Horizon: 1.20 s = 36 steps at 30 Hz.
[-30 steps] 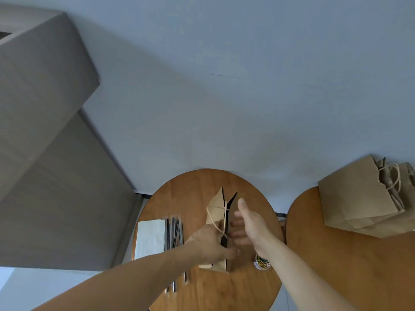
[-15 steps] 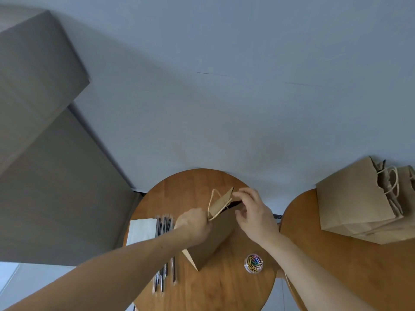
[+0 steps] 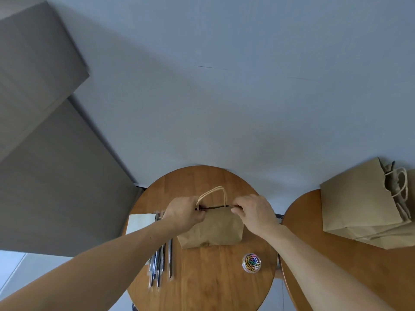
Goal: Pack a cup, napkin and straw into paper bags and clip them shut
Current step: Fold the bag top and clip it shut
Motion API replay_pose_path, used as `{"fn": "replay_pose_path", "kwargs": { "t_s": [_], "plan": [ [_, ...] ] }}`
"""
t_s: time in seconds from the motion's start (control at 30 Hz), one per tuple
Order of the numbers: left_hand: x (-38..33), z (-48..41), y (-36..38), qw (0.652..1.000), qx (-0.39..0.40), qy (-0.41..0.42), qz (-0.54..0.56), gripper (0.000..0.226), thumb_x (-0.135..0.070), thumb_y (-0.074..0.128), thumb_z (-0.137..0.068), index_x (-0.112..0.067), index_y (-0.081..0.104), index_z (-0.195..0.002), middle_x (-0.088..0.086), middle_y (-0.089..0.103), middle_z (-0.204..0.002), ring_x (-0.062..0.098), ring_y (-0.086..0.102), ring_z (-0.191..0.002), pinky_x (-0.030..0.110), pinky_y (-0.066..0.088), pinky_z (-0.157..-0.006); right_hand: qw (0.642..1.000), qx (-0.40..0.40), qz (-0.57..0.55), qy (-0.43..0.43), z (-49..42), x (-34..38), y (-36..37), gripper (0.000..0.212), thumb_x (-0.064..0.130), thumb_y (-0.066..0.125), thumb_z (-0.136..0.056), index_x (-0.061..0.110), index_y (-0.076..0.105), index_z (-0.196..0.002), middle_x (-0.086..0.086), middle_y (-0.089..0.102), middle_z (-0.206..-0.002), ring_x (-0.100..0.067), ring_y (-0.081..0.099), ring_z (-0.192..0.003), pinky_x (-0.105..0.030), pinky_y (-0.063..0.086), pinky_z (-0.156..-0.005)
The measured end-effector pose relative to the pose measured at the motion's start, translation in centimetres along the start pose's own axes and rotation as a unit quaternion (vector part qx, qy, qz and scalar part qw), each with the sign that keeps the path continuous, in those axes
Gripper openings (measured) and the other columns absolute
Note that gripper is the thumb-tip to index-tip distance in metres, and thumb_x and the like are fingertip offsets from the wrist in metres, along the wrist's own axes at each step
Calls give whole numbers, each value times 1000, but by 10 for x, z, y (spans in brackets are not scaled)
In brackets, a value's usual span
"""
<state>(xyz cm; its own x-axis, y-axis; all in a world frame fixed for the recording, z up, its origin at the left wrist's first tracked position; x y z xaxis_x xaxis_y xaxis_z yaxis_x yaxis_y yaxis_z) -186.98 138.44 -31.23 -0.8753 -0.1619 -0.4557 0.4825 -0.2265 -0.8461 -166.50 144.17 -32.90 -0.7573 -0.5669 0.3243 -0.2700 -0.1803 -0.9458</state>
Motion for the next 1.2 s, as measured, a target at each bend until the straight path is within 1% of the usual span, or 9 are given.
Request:
{"fn": "replay_pose_path", "kwargs": {
  "t_s": [0.1,0.33,0.5,0.57,0.63,0.77,0.9,1.1,1.2],
  "plan": [
    [2,-1,-1,999,-29,44,-5,12,-28,63,-89,-23,72,-84,-12,64,-67,5,53,-58,8,32,-51,1000,-10,-11,3,-2,-4,2,12,35,61,-95,25,69,-96,9,68,-86,-13,59,-80,-35,48,-78],
    [5,-9,2,993,1,117,-19,24,-36,52,-101,-26,73,-101,-7,70,-75,9,59,-68,25,36,-84,993,-9,-99,56,6,-15,5,18,38,59,-96,25,69,-103,13,68,-95,-8,59,-87,-28,50,-78],
    [6,-19,-2,996,-7,94,5,23,-35,52,-101,-25,73,-98,-12,59,-62,8,54,-63,27,37,-84,929,-142,-254,228,38,-47,5,24,34,48,-101,21,64,-113,17,62,-101,-2,59,-93,-14,43,-77],
    [6,-23,0,995,-6,97,7,23,-34,53,-100,-24,73,-94,-13,57,-60,6,51,-61,29,37,-84,938,-70,-207,271,55,-60,28,17,22,51,-100,18,67,-100,12,67,-90,-6,61,-80,-19,45,-67],
    [6,-25,1,994,-11,109,8,23,-30,55,-100,-29,70,-82,-16,52,-54,0,48,-57,34,39,-82,946,102,-138,276,75,-66,68,17,20,52,-98,19,69,-95,8,69,-89,-6,61,-76,-25,51,-67],
    [4,-23,3,989,-54,132,26,55,-22,62,-96,-39,29,-55,-15,38,-43,-7,46,-55,30,26,-70,908,271,-63,313,109,-73,126,24,19,47,-93,12,67,-81,-2,67,-81,-17,67,-78,-29,45,-56],
    [7,-19,9,986,-60,153,10,53,-22,63,-96,-38,28,-59,-16,33,-51,0,37,-51,28,26,-74,873,299,-72,378,116,-66,144,24,14,48,-83,20,46,-60,7,47,-57,-13,44,-50,-24,24,-45],
    [10,-15,14,988,-45,148,4,28,-25,60,-98,-13,64,-73,-12,47,-59,9,41,-58,26,28,-83,870,260,-64,413,114,-59,150,20,14,49,-77,20,57,-60,7,56,-57,-11,46,-45,-22,25,-45],
    [10,-15,13,988,-47,144,8,38,-24,60,-97,-32,48,-62,-16,37,-53,2,38,-54,26,28,-83,863,246,-85,433,116,-59,158,23,14,50,-78,20,57,-57,5,60,-56,-11,48,-44,-20,26,-46]
  ]
}}
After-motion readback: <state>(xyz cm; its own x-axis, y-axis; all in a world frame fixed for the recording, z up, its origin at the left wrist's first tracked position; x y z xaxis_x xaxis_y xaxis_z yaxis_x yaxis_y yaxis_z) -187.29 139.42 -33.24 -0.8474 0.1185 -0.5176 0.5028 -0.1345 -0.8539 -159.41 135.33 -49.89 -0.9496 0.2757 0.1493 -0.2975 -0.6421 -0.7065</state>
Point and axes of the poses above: each hand's wrist, its own z-axis away from the middle knuckle, its own y-axis out of the palm, x = y × z, the point moved 4 cm from there along -z, towards the middle knuckle
